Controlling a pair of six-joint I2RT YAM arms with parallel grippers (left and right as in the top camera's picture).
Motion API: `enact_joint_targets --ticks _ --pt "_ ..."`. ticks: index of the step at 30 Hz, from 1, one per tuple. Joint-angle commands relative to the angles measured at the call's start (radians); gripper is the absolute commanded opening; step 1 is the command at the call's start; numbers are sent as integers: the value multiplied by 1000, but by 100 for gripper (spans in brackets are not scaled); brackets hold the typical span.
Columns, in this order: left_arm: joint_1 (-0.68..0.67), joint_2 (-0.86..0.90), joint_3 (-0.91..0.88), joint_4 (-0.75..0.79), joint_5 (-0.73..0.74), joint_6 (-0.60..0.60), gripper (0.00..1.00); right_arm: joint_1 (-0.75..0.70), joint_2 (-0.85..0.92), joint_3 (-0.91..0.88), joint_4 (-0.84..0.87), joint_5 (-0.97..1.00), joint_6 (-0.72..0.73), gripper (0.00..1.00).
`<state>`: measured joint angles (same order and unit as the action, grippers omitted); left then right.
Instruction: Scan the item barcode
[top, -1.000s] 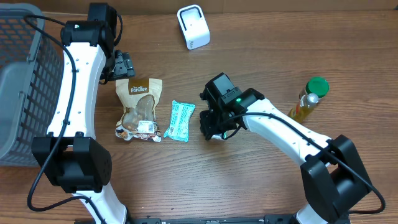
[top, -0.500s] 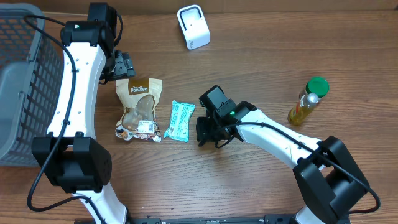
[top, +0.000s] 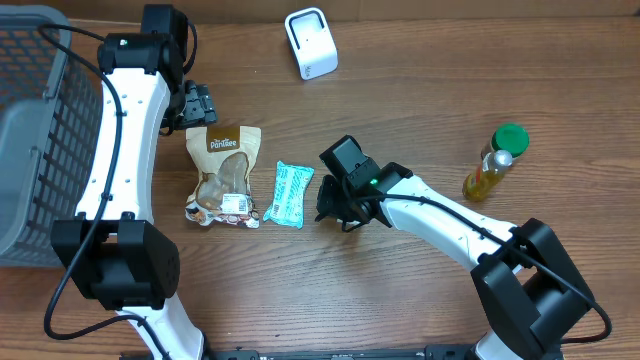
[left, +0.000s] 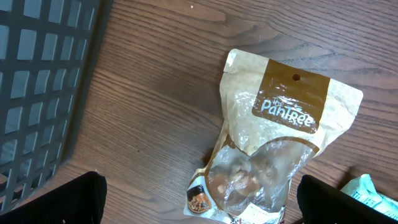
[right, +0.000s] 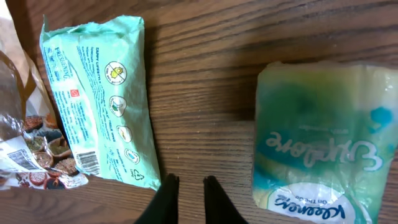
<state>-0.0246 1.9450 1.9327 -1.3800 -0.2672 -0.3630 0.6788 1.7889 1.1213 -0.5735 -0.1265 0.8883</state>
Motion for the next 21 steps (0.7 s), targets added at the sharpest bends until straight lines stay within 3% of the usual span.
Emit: enact_joint_targets --ticks 1,21 --pt "-2 -10 18 1 -13 4 99 2 17 -4 10 20 154 8" --pt "-2 -10 18 1 -13 4 100 1 88 -5 5 37 190 10"
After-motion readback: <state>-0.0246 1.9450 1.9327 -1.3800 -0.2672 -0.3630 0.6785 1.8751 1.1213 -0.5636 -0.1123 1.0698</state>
